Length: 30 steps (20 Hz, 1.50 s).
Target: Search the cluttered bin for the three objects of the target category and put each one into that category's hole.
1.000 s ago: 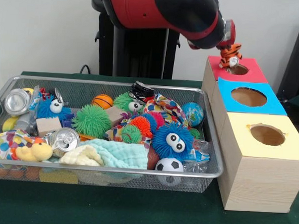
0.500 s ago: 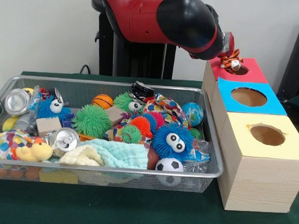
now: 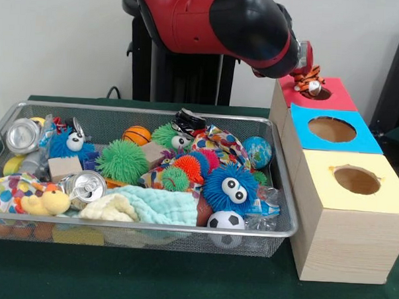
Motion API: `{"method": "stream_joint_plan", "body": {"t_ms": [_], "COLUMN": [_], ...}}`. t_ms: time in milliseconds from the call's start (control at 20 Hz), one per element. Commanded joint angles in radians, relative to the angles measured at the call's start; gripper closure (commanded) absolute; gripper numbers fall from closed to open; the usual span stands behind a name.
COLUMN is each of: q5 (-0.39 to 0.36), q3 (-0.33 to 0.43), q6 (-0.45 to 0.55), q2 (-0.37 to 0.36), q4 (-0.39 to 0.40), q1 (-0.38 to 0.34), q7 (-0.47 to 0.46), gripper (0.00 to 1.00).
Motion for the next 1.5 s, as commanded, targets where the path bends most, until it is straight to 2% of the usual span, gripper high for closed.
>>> {"method": "stream_joint_plan", "body": {"t_ms": [50,250,600,1100,1500], "q5": [0.057,0.057,0.037,0.021,0.014], "q3": [0.054,0.084,0.117,0.128,0.113], "q6": [-0.312,-0.427,-0.506,-0.488,-0.446], "q2": [-0.023,-0.015,-0.016,-0.005,0.012], "q4": [-0.002,-0.010,-0.015,-0.016,-0.057], "q1": [-0.018,-0.036,-0.057,-0.062,-0.050], "q7": [0.098,0.077,0.071,0.090,0.100], "gripper": [1.00,1.00,1.00,1.00,1.00]}}
